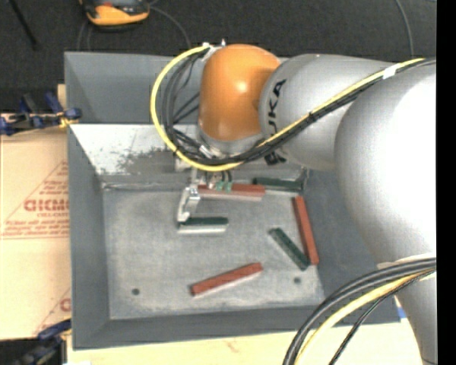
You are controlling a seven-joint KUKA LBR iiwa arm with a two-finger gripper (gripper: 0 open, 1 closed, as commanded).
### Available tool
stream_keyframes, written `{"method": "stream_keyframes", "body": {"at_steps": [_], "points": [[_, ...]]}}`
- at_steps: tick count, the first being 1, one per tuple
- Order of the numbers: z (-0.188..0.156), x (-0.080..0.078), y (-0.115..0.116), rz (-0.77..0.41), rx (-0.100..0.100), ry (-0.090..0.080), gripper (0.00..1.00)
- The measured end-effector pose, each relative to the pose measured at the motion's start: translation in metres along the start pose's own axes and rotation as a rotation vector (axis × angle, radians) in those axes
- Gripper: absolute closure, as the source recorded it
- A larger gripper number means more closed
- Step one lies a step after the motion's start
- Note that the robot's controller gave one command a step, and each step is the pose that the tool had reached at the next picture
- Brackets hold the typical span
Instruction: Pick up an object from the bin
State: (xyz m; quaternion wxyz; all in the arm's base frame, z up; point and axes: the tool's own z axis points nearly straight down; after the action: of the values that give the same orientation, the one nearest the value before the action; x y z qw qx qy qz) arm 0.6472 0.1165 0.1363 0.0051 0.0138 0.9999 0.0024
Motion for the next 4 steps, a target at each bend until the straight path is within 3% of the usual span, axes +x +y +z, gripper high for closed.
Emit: {"method": "stream_keyframes", "body": {"at_steps": [1,2,3,4], "points": [[0.0581,0.0116,-0.0266,0.158,0.003,0.005,0.00],[0.0522,0.0099,-0.0246,0.160,0.002,0.005,1.00],[0.0542,0.0109,-0.0250,0.161,0.003,0.008,0.00],[0.0522,0.0101,-0.0245,0.162,0.002,0.007,1.00]]}}
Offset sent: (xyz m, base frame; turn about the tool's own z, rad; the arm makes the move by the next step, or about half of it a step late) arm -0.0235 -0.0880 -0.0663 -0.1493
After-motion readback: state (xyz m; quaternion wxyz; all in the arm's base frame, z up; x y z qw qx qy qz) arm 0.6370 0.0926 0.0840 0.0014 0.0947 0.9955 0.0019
